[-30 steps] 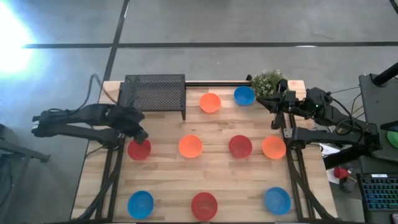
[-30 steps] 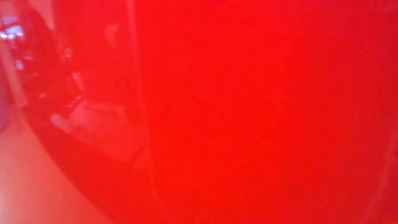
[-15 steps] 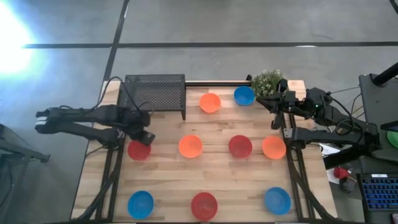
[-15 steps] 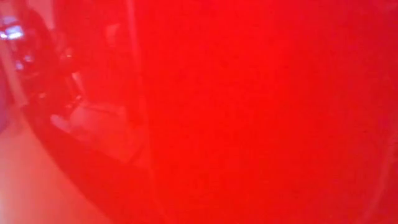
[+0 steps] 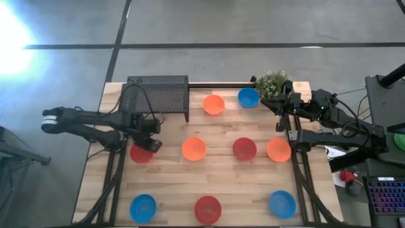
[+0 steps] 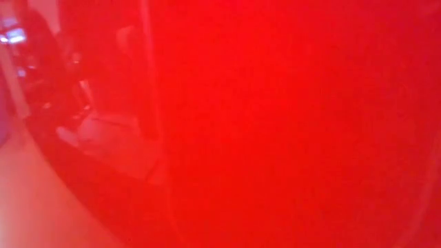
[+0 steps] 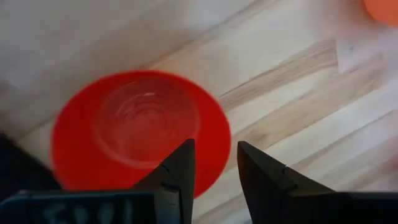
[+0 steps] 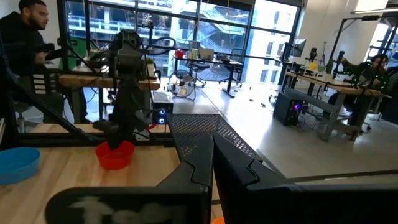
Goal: Pick & Place Mini bowls
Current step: Put the top left red bowl on the shelf
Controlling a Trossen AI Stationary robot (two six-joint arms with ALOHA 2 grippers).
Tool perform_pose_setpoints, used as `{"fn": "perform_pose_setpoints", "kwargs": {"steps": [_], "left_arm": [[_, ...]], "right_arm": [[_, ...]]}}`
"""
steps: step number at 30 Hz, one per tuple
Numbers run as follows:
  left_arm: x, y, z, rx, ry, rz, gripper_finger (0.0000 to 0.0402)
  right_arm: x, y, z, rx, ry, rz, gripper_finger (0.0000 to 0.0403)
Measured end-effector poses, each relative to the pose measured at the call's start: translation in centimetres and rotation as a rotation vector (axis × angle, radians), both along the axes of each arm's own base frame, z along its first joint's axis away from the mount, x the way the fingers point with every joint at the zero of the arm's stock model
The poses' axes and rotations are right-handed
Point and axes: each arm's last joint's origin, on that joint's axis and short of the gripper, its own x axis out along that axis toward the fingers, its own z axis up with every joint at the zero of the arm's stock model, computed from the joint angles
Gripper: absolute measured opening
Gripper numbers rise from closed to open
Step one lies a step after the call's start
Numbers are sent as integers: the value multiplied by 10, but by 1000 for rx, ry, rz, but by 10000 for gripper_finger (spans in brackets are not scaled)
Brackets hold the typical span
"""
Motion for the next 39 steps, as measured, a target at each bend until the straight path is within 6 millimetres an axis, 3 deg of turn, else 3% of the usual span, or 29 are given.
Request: {"fn": "perform_pose_setpoints", "kwargs": {"steps": [11,25,29,33,39], "left_arm": [[10,0,-28,-30,22,21,110],[21,0,-46,-40,96,-3,109],[23,-1,-50,-80,109,-59,81],[23,-1,-52,-91,128,-75,16],[25,-1,-39,-78,126,-77,3]], "right_arm": [[0,0,0,3,0,-1,8],[0,0,0,3,0,-1,8],[0,0,0,1,1,-1,8],[0,0,0,0,1,-1,8],[0,0,0,0,1,-1,8]]}}
